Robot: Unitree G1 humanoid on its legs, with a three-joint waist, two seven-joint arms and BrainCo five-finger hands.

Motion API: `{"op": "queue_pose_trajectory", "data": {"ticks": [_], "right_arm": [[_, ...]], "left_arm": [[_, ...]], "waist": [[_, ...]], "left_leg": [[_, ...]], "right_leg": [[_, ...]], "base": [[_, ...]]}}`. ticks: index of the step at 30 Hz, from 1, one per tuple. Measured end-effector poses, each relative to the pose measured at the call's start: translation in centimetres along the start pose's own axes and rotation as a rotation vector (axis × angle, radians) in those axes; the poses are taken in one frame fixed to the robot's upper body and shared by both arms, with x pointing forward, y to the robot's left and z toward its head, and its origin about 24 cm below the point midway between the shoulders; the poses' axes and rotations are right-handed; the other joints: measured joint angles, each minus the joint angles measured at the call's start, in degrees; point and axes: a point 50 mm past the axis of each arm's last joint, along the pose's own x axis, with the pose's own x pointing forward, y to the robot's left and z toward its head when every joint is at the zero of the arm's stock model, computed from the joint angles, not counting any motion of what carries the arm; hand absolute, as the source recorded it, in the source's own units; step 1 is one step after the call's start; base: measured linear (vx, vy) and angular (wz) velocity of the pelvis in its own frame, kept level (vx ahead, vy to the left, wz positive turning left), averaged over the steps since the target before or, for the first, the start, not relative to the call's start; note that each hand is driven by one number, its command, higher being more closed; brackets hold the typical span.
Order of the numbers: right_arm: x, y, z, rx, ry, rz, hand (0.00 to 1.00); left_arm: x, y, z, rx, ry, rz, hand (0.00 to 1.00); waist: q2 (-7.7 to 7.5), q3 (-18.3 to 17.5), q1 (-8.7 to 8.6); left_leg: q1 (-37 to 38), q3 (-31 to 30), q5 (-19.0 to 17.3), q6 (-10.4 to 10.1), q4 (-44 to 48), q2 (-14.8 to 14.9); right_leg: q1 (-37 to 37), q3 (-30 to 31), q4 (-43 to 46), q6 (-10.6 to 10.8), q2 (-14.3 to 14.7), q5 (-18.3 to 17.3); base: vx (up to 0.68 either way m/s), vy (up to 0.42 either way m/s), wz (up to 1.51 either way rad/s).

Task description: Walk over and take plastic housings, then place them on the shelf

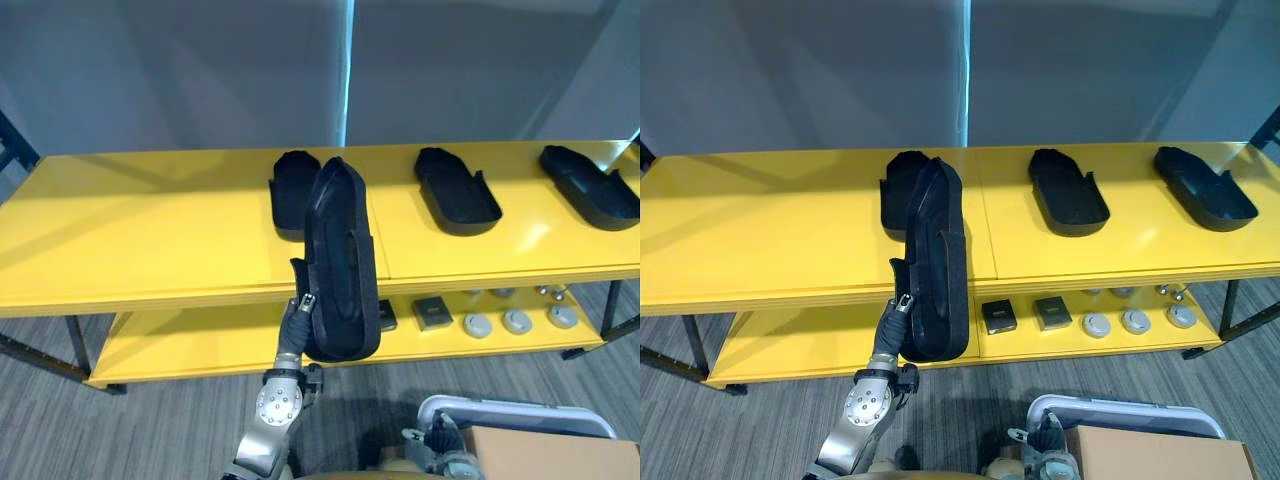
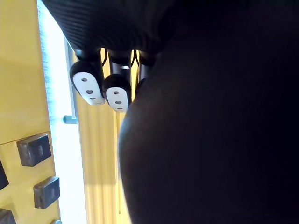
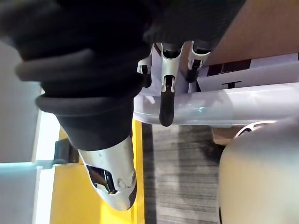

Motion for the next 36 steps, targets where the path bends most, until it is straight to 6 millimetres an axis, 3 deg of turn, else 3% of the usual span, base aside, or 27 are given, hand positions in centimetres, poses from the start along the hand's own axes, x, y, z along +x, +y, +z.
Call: {"op": "queue_pose_trajectory", "data": {"ticks": [2, 4, 6, 7, 8, 9, 10, 11, 12, 13, 14, 15, 16, 17, 18, 19, 20, 21, 24, 28, 36], "right_arm": [[0.2, -1.5, 0.0, -0.040, -0.006, -0.061, 0.00], [0.5, -3.2, 0.3, -0.079, -0.020, -0.112, 0.00], [0.6, -5.3, -0.1, -0.116, -0.003, -0.172, 0.00], [0.6, -6.2, -0.4, -0.107, 0.013, -0.203, 0.00], [0.2, -5.5, -1.7, -0.095, 0.059, -0.181, 0.00], [0.0, -5.3, -2.4, -0.092, 0.081, -0.170, 0.00], [-0.4, -4.1, -3.6, -0.077, 0.131, -0.131, 0.00], [-0.1, -2.2, -3.1, -0.065, 0.144, -0.071, 0.00], [0.1, -1.8, -2.5, -0.055, 0.131, -0.067, 0.00], [0.7, -1.7, -1.1, -0.071, 0.090, -0.052, 0.00], [0.9, -1.9, -0.5, -0.076, 0.073, -0.048, 0.00], [1.1, -1.8, 0.1, -0.074, 0.056, -0.041, 0.00], [1.2, -1.4, 0.7, -0.067, 0.036, -0.032, 0.00], [1.2, -1.3, 0.9, -0.062, 0.025, -0.029, 0.00], [1.3, -1.1, 1.5, -0.050, -0.001, -0.027, 0.00], [1.3, -1.1, 1.5, -0.048, -0.004, -0.027, 0.00], [1.3, -1.4, 1.7, -0.045, -0.008, -0.034, 0.00], [1.3, -1.1, 1.9, -0.033, -0.019, -0.030, 0.00], [1.1, -0.6, 1.9, -0.012, -0.022, -0.019, 0.00], [0.9, 0.1, 1.6, 0.022, -0.004, -0.009, 0.00], [0.5, 0.5, 0.6, 0.051, 0.028, -0.003, 0.00]], "left_arm": [[0.2, -0.4, 1.0, -0.045, -0.035, 0.004, 1.00], [0.4, -0.6, 1.7, -0.077, -0.062, 0.007, 1.00], [0.5, -0.9, 1.9, -0.076, -0.073, -0.002, 1.00], [0.5, -1.1, 2.0, -0.069, -0.077, -0.017, 1.00], [0.4, -0.8, 1.7, -0.033, -0.072, -0.039, 1.00], [0.4, -0.7, 1.7, -0.016, -0.076, -0.049, 1.00], [0.8, -0.3, 2.0, 0.011, -0.093, -0.056, 1.00], [1.1, 0.6, 2.1, 0.019, -0.100, -0.022, 1.00], [1.2, 1.1, 2.1, 0.020, -0.098, 0.000, 1.00], [1.3, 1.6, 1.8, 0.026, -0.084, 0.021, 1.00], [1.3, 1.7, 1.6, 0.029, -0.077, 0.020, 1.00], [1.2, 1.6, 1.5, 0.028, -0.074, 0.016, 1.00], [1.3, 1.3, 1.7, 0.025, -0.084, 0.004, 1.00], [1.5, 1.2, 1.9, 0.021, -0.093, -0.004, 1.00], [1.4, 0.1, 2.1, 0.002, -0.099, -0.043, 1.00], [1.4, -0.2, 2.1, -0.001, -0.098, -0.050, 1.00], [1.5, -0.5, 1.9, -0.008, -0.088, -0.057, 1.00], [1.1, -0.6, 1.2, -0.003, -0.058, -0.067, 1.00], [0.8, -0.4, 0.8, -0.002, -0.037, -0.061, 1.00], [1.1, 0.4, 0.9, 0.005, -0.043, -0.025, 1.00], [1.2, 1.6, 0.8, 0.062, -0.050, 0.009, 1.00]], "waist": [[-0.16, 0.1, -1.16], [-0.20, 0.2, -1.95], [0.69, -0.1, -1.89], [0.49, 0.0, -1.87], [-1.73, -0.3, -1.94], [-2.50, -0.7, -2.13], [-3.50, -1.3, -2.15], [-2.79, -0.9, -0.87], [-1.98, -0.3, -0.60], [-0.56, 0.7, -0.48], [0.12, 1.2, -0.27], [0.69, 1.5, -0.24], [1.36, 1.5, -0.38], [1.64, 1.7, -0.44], [2.33, 2.6, -0.74], [2.53, 3.0, -0.82], [3.56, 3.5, -1.03], [4.19, 3.6, -1.04], [3.87, 3.6, -1.11], [3.54, 3.3, -1.74], [3.56, 1.2, -1.66]], "left_leg": [[-1.3, -3.5, -1.6, -3.3, 1.2, 4.6], [-2.2, -7.2, -0.6, -6.1, -1.4, 7.4], [-2.3, -8.5, 0.2, -7.4, -5.8, 10.1], [-3.4, -8.3, 3.2, -13.9, -4.1, 9.2], [-5.9, -9.1, -0.1, -11.3, 1.0, 5.2], [-8.1, -9.6, -1.6, -10.4, 3.9, 3.8], [-11.5, -9.3, -4.9, -8.2, 8.3, 2.1], [-11.6, -6.7, -6.4, -6.4, 9.4, 2.0], [-10.8, -5.5, -6.5, -5.8, 8.8, 2.0], [-7.1, -2.9, -5.8, -4.1, 5.2, 1.1], [-4.4, -1.3, -5.1, -2.9, 2.2, 0.2], [-1.2, 0.7, -3.8, -2.0, -2.0, -1.0], [2.3, 2.7, -1.3, -1.2, -8.7, -3.5], [3.2, 3.1, -0.4, -0.9, -10.8, -4.3], [5.2, 3.7, 1.3, -0.1, -14.7, -6.6], [5.7, 3.7, 1.4, 0.0, -15.2, -7.7], [6.2, 3.3, 1.4, 0.0, -15.7, -7.8], [8.6, 2.7, 2.3, -1.0, -17.5, -8.2], [11.1, 2.4, 2.8, -1.7, -20.6, -8.5], [13.6, 1.6, 6.6, -1.7, -27.2, -9.9], [14.8, 0.0, 10.3, -1.6, -32.8, -11.0]], "right_leg": [[-4.1, 1.8, 7.2, 3.2, -4.6, -2.6], [-6.6, 2.8, 10.5, 5.6, -7.3, -3.9], [-6.2, 2.4, 9.6, 8.6, -9.0, -3.2], [-3.6, 1.8, 5.8, 11.0, -10.8, -1.4], [-0.8, 1.1, -0.1, 10.6, -13.5, -0.3], [0.0, 0.2, -2.3, 8.8, -14.7, 0.9], [0.3, 0.1, -3.9, 4.6, -16.4, 9.2], [-2.1, -0.8, -3.2, -0.4, -16.9, 14.8], [-4.5, -0.4, 2.2, -2.5, -16.6, 12.2], [-8.0, 1.7, 14.3, 0.6, -14.2, 3.5], [-8.7, 2.3, 19.3, 3.1, -11.8, -0.9], [-8.6, 1.5, 23.2, 2.7, -8.8, -5.3], [-8.1, -1.4, 24.4, 1.6, -3.9, -10.1], [-7.8, -2.4, 23.4, 1.5, -1.9, -11.3], [-5.7, -3.0, 14.2, 0.0, 4.9, -12.1], [-4.0, -2.2, 8.0, -4.1, 6.8, -9.7], [-2.2, -2.2, 6.1, -5.5, 7.2, -7.8], [0.0, 1.2, 4.1, -5.4, 8.1, -6.0], [1.7, 1.6, 3.5, -5.3, 8.5, -6.0], [3.8, 0.9, -1.9, -4.7, 9.0, -3.2], [5.7, 0.2, -7.1, -4.5, 9.7, 0.0]], "base": [[-0.02, 0.336, 0.13], [0.00, 0.507, 0.09], [0.02, 0.686, 0.21], [0.07, 0.803, 0.47], [0.08, 0.659, 0.57], [0.10, 0.619, 0.65], [0.09, 0.646, 0.13], [0.08, 0.645, -0.21], [0.09, 0.620, -0.79], [0.12, 0.517, -0.69], [0.13, 0.455, -0.70], [0.16, 0.377, -0.58], [0.10, 0.219, -0.43], [0.16, 0.252, -0.20], [0.10, 0.124, 0.06], [0.13, 0.151, 0.12], [0.12, 0.113, -0.14], [0.11, 0.085, -0.23], [0.04, 0.028, -0.15], [-0.02, 0.010, 0.14], [-0.08, 0.008, 0.08]]}}
